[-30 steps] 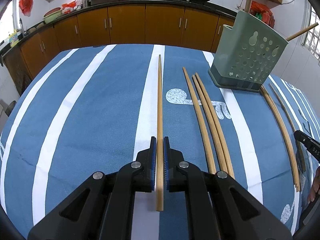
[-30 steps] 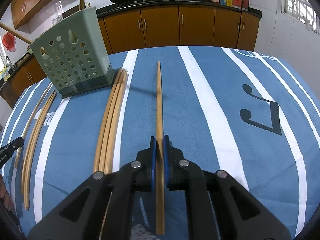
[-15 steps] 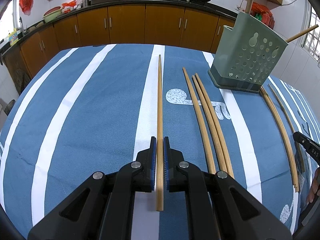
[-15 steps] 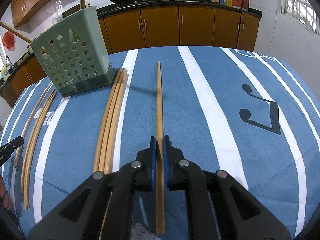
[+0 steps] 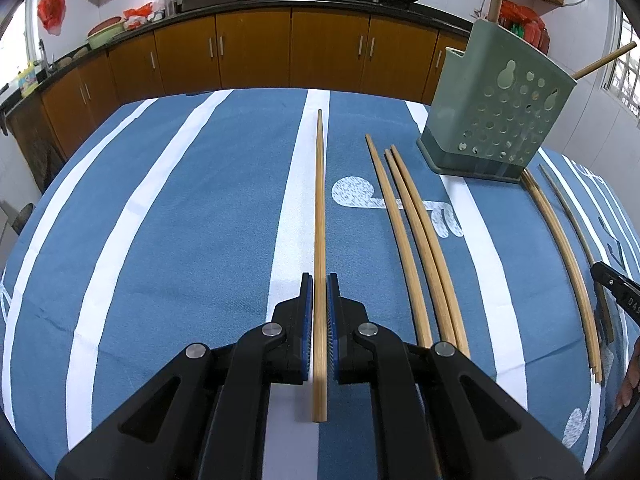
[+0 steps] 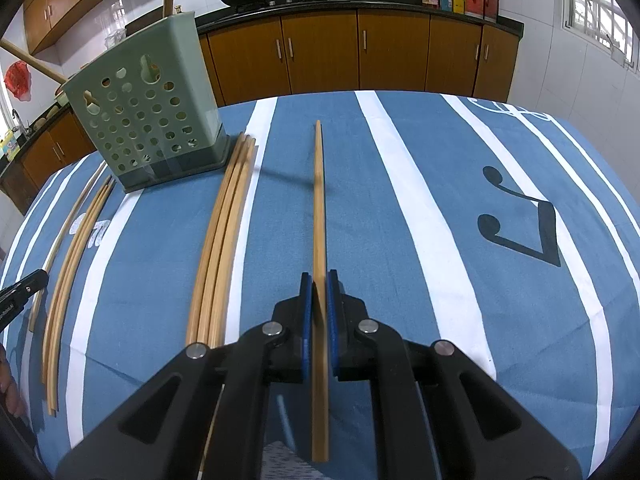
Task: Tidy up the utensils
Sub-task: 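Lift the chopstick in the left tool over the holder while the right tool carries its chopstick there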
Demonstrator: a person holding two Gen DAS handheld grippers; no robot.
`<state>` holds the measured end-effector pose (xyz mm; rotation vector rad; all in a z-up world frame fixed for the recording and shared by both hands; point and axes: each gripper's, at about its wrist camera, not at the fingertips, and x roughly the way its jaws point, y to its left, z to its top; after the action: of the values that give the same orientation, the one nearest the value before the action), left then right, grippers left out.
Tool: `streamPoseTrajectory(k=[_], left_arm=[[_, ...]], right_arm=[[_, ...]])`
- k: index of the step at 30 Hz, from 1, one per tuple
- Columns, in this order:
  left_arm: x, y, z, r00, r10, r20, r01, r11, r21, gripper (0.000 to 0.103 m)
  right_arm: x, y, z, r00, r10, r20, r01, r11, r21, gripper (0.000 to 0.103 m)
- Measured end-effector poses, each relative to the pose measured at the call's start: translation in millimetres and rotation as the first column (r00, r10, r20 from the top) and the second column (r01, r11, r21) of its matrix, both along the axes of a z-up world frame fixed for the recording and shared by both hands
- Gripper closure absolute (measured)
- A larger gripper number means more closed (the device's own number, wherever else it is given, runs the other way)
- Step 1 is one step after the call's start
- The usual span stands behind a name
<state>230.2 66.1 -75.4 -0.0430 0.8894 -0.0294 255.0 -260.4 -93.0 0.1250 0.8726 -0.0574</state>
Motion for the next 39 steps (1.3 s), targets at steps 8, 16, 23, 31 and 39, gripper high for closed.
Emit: streamPoseTrajectory(k=[8,16,23,31,39], left_arm=[[0.1,0.2,-0.1,1.0,0.0,-0.001,0.0,1.0,-0.002,0.095],[-7.9,-2.9,0.1,1.0,0.006,-0.003,-0.005,1.0,0.028,0.095],[-13.7,-4.2,0.7,1.0,0.002,-0.007,-0.001,0.999,0.043,0.096],[-30.0,7.6,26.6,0.999,0.008,0.033,-0.008,1.0,0.002,0.096],[-45.1,15.2,82.4,0.984,0.012,0.177,-0.006,0.999,-0.036,0.096]], right_arm=[[0.6,0.5,-0.2,1.0,0.0,0.0,0.0,1.0,-0.001,0.094],[-4.2,0.7,-0.4,1.0,0.006,0.0,-0.006,1.0,-0.003,0.094],[-7.0,1.2,2.5,1.0,0.016,0.002,-0.016,1.0,-0.001,0.095],[-28.3,-7.0,42.5,0.993,0.019,0.118,-0.021,1.0,0.015,0.095],[-41.7,-14.9,94.3,0.964,-0.002,0.265,-0.005,1.0,0.028,0.095]])
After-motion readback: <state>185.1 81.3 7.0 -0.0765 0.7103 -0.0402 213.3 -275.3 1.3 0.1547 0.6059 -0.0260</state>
